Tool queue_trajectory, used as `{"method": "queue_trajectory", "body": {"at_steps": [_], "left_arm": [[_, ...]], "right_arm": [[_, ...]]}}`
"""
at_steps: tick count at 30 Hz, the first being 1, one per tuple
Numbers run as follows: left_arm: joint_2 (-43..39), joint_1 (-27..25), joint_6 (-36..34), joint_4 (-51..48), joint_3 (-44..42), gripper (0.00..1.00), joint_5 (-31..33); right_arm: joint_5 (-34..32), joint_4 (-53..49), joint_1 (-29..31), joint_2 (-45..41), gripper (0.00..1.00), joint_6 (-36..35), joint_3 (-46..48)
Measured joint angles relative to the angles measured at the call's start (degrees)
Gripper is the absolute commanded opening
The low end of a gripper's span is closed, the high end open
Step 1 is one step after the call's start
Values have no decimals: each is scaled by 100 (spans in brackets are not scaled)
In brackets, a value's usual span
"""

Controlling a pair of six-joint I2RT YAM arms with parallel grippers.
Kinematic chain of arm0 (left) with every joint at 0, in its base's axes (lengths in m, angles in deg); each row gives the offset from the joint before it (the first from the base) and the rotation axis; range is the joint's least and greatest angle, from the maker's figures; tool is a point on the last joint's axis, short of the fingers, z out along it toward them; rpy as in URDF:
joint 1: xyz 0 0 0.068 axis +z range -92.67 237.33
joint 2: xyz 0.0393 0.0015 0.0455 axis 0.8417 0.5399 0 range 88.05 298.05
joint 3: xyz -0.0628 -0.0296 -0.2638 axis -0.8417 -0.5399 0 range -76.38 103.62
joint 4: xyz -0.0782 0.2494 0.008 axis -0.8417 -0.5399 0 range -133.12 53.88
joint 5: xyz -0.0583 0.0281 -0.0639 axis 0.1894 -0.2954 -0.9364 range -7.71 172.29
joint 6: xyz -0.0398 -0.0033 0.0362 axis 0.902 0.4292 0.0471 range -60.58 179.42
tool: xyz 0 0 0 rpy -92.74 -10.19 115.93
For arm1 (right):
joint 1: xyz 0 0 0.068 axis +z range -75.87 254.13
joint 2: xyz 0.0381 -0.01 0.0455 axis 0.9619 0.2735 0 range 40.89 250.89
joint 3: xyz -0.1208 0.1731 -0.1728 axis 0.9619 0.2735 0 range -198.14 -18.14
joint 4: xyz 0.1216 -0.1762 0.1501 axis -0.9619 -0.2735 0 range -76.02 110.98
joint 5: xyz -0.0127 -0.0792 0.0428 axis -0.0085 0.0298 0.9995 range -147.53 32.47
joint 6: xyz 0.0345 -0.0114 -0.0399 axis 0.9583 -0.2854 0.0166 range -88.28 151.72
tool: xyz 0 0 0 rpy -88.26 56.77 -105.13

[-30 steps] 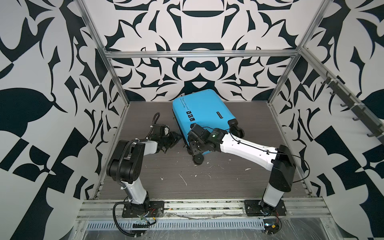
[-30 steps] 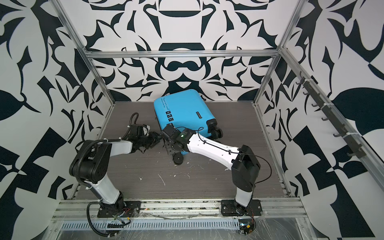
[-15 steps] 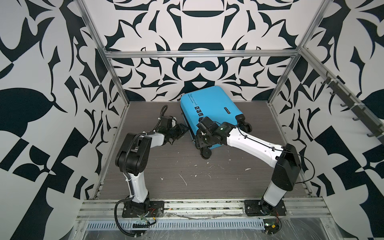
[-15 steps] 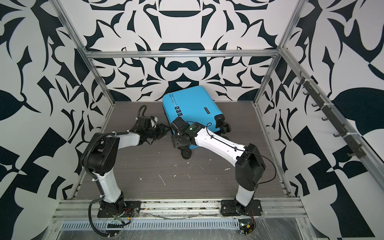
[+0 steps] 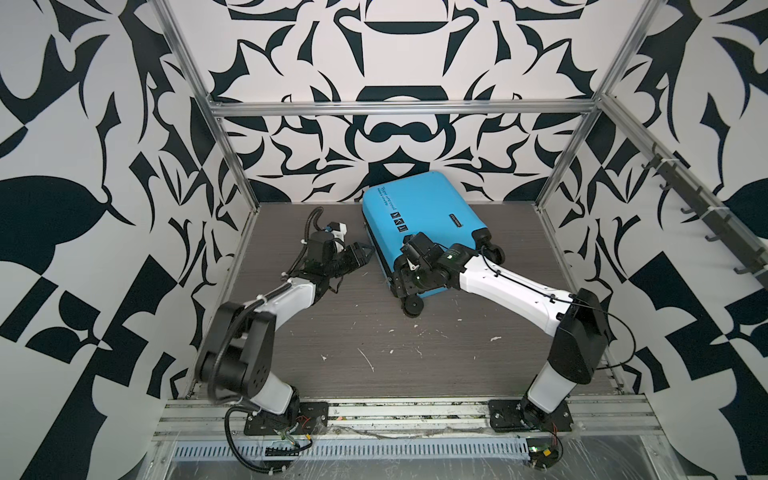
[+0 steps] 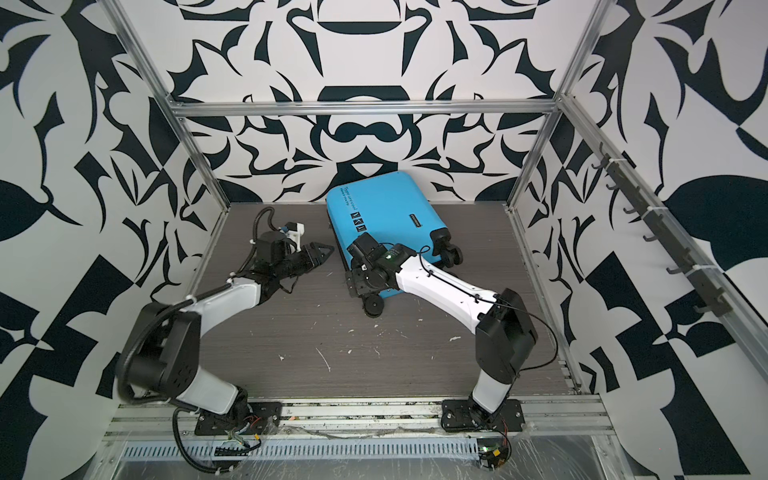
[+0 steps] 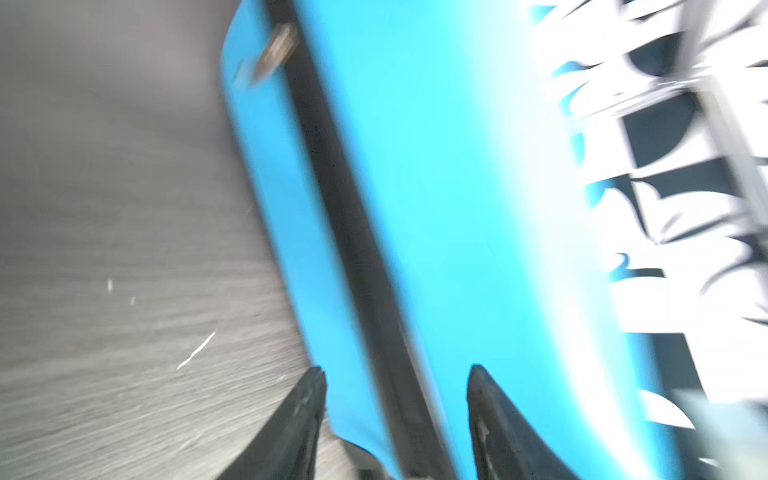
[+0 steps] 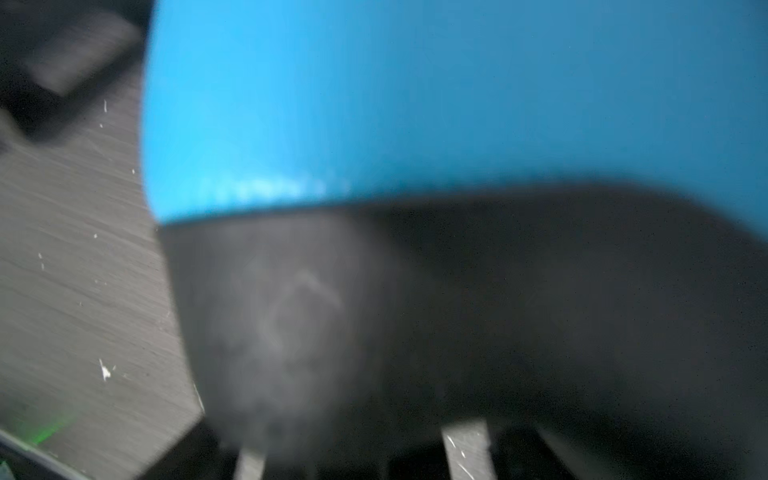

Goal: Pack the luggage

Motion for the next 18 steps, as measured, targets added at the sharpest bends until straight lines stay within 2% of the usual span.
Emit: {"method": "queue_trajectory", "body": {"at_steps": [2, 5, 7, 10, 18], "left_arm": [[-568, -9, -216, 0, -98, 69, 142], [-1390, -13, -551, 13, -262, 91, 442], [-1801, -13, -682, 46, -321, 98, 634], [-2142, -13, -909, 122, -361, 100, 754], [-2295, -13, -1368, 162, -358, 99, 577]], "right_arm": [[-26, 50, -13, -116, 100, -48, 55], [-79, 83, -28, -258, 100, -68, 114], [-133, 85, -44, -310, 100, -72, 133], [-109, 181, -125, -398, 100, -90, 251], [-133, 1062, -216, -942, 100, -94, 1086]]}}
